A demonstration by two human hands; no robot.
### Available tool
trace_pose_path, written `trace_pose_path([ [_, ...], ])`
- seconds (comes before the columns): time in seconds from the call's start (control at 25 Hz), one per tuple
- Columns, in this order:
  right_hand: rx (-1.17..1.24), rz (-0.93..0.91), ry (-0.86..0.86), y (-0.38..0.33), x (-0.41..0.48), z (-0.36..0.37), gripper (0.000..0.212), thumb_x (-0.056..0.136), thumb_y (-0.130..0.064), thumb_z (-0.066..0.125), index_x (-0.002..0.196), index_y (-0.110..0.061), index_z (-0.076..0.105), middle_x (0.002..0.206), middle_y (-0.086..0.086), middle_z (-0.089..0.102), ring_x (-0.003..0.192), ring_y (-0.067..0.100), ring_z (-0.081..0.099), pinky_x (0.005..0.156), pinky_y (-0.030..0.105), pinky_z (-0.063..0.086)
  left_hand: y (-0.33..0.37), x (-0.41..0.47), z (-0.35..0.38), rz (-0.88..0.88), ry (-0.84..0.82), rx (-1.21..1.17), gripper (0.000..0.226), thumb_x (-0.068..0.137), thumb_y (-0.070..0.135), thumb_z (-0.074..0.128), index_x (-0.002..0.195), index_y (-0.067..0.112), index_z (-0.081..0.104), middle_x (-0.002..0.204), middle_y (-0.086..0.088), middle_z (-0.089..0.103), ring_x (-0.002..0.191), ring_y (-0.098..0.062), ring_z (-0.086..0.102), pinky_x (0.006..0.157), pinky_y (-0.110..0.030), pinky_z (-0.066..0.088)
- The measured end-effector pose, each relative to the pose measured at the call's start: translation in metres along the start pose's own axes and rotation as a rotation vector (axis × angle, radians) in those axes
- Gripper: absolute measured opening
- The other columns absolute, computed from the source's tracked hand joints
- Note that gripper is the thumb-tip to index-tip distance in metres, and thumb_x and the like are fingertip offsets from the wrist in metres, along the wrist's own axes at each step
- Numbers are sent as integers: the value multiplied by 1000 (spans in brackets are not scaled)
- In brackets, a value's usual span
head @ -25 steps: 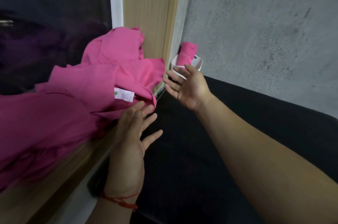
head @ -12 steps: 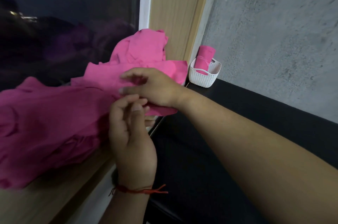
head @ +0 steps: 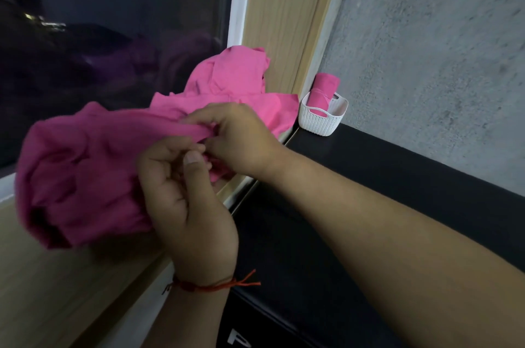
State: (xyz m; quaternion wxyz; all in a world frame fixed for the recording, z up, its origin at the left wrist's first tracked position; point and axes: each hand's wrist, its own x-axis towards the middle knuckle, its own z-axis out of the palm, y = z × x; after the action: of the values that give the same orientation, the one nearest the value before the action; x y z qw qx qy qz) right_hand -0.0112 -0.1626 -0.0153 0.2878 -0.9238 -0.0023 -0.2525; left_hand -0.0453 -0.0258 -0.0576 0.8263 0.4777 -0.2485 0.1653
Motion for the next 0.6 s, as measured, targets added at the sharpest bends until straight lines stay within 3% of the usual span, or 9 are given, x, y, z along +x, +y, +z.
trace_pose_path([
  [0.08, 121, 99, 115, -4, -21, -28, 36, 84, 3, 77, 114, -16, 82, 106, -6, 81, 89, 1, 74, 90, 35, 63, 3, -9, 6, 90, -4, 100, 17, 101, -2, 48, 108, 11, 56, 102, -12, 58, 92, -25, 59, 81, -47, 49],
  [0.16, 191, 212, 206, -3, -57, -59, 33, 87, -1, 78, 116, -18, 82, 103, -8, 81, 87, 7, 76, 85, 39, 64, 9, -24, 11, 252, -121, 264, 13, 99, -1, 51, 108, 0, 61, 109, -9, 58, 98, -36, 60, 85, -53, 49],
  [0.24, 178, 314, 339, 2, -108, -92, 35, 86, -2, 78, 115, -22, 82, 105, -10, 81, 94, 13, 77, 87, 43, 64, 16, -39, 21, 405, -205, 363, 14, 95, -2, 55, 101, -4, 67, 111, -5, 60, 104, -33, 59, 91, -50, 47],
  [0.36, 229, 509, 574, 11, -191, -134, 33, 90, 3, 76, 107, -24, 81, 103, -8, 81, 99, 19, 78, 90, 44, 64, 23, -66, 43, 486, -337, 444, 18, 90, 0, 60, 103, -1, 72, 117, -12, 67, 113, -34, 61, 99, -53, 44],
  [0.48, 220, 727, 817, 29, -280, -159, 25, 92, -4, 78, 105, -26, 78, 99, -8, 80, 98, 25, 77, 82, 35, 65, 4, -97, 69, 368, -558, 532, 32, 91, 12, 64, 122, 7, 69, 137, -10, 60, 132, -36, 53, 111, -57, 37],
  [0.6, 216, 960, 931, 51, -358, -162, 36, 92, -14, 81, 117, -38, 70, 108, -11, 74, 102, 20, 75, 94, 44, 63, -24, -135, 89, 92, -806, 642, 55, 91, 41, 62, 141, 18, 56, 154, -4, 46, 147, -30, 37, 119, -54, 32],
])
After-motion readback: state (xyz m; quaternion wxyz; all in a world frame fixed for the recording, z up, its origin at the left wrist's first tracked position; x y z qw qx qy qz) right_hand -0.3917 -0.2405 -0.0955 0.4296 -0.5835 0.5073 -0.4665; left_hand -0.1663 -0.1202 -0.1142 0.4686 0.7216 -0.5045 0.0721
